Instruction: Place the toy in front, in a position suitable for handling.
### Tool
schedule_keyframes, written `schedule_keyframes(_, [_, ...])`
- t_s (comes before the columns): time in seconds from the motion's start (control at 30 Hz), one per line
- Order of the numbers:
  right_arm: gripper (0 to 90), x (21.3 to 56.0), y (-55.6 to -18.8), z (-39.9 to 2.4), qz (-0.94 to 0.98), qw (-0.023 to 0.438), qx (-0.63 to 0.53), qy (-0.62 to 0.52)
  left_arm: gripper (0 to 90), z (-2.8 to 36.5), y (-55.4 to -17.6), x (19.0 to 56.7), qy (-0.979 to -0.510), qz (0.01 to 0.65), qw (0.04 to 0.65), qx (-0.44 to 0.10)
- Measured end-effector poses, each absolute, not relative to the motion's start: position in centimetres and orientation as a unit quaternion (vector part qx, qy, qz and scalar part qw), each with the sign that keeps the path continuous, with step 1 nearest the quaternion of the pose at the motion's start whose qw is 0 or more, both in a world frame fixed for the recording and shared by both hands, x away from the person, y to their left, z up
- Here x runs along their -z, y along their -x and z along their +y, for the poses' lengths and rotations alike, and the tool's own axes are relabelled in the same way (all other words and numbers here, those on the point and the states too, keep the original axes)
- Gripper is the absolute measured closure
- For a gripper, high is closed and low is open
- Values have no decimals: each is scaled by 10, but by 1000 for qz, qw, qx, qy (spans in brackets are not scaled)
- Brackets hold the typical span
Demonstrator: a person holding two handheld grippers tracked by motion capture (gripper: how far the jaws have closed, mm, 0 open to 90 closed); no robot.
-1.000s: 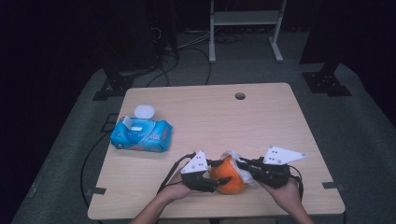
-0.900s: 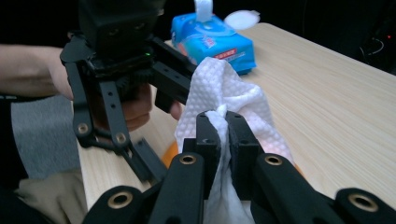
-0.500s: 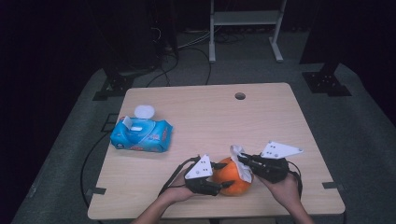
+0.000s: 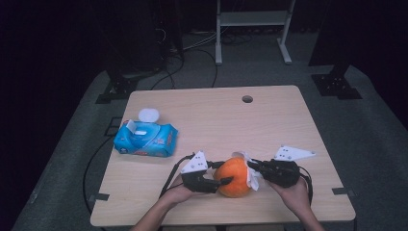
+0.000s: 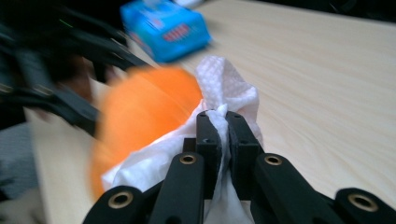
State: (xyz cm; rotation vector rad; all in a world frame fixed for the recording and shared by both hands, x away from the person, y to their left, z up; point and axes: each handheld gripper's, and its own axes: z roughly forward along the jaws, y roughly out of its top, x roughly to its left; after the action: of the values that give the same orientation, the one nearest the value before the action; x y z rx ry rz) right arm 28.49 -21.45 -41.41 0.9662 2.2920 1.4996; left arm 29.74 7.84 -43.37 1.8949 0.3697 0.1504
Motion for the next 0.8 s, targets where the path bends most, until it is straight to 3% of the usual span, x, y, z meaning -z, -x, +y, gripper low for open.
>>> schedule_keyframes(0.13, [847, 424, -288, -220, 783, 104, -505, -347, 413, 78, -297, 434, -806, 158, 566, -65])
schedule_keyframes(0.37, [846, 398, -272, -207, 776, 118, -548, -291, 421, 78, -299, 434, -802, 172, 568, -67])
schedule_keyframes(0.63, [847, 412, -279, -214, 790, 137, -504, -322, 429, 82, -302, 434, -797, 187, 571, -63])
schedule_keyframes(0.8, [846, 397, -270, -202, 783, 137, -535, -288, 427, 75, -300, 434, -799, 180, 569, -70])
